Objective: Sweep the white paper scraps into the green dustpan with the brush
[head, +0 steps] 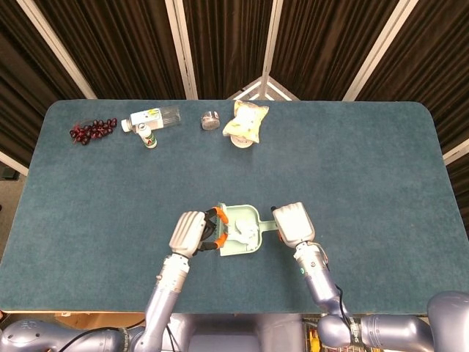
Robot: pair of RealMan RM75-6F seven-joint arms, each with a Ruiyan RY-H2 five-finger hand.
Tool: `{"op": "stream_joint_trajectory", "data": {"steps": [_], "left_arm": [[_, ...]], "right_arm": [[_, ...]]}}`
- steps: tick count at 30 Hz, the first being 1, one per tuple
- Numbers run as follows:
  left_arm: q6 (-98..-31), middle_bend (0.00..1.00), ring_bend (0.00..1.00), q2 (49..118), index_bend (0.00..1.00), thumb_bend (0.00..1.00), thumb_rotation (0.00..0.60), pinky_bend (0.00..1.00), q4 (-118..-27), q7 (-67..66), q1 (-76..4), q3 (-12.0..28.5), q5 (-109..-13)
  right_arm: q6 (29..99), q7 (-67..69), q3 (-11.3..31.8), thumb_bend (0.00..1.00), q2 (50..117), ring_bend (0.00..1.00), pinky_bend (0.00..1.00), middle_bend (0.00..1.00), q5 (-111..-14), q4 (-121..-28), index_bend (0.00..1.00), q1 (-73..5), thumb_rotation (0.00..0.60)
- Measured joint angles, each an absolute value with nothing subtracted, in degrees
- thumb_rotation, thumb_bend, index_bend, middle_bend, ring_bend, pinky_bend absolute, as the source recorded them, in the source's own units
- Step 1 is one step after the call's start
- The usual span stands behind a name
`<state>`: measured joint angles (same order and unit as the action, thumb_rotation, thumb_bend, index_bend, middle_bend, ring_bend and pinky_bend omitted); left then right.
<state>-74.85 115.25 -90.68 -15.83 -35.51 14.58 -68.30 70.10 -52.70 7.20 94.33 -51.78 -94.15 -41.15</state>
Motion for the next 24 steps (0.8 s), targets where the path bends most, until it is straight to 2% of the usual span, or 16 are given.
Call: {"op": "stream_joint_trajectory", "data": {"steps": [12, 24], "left_arm": [[-75.34, 1.00, 1.00, 121.12, 0.81, 0.67, 0.600, 1.00, -86.29, -15.54, -38.52, 17.48, -71.95], [-75.82, 1.00, 1.00, 118.20, 0.81, 0.66, 0.600, 1.00, -91.42, -16.09, -38.08, 18.23, -73.79]], "right_arm": [[70.25, -52.56, 7.21, 0.34, 93.99, 0.90, 0.87, 0.91, -51.56, -94.74, 0.56, -40.99, 0.600], [70.32, -52.64, 7.11, 0.34, 93.59, 0.90, 0.87, 0.91, -51.21, -94.71, 0.56, -40.85, 0.600]]}}
